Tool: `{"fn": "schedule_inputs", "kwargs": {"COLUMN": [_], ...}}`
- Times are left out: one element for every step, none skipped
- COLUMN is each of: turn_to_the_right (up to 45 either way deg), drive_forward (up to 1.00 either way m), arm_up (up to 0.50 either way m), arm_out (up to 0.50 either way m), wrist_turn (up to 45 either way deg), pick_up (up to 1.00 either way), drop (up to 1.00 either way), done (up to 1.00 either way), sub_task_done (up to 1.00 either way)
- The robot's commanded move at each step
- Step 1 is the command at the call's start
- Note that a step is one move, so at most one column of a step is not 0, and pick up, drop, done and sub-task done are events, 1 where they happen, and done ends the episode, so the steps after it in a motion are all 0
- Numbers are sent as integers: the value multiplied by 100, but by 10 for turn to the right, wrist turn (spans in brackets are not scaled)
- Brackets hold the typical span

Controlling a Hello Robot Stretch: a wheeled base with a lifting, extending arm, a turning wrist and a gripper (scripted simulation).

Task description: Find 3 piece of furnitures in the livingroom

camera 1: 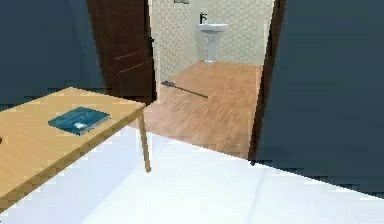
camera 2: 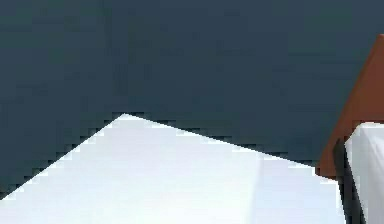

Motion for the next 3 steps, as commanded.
{"fn": "schedule_inputs", "kwargs": {"turn_to_the_right": [0, 0, 90], "drive_forward": [100, 45, 0], "arm_up": [0, 0, 0], "arm_out": [0, 0, 0], "wrist_turn": [0, 0, 0], "pick_up": [0, 0, 0], "drop": [0, 0, 0], "done": [0, 0, 0], "sub_task_done": [0, 0, 0]}}
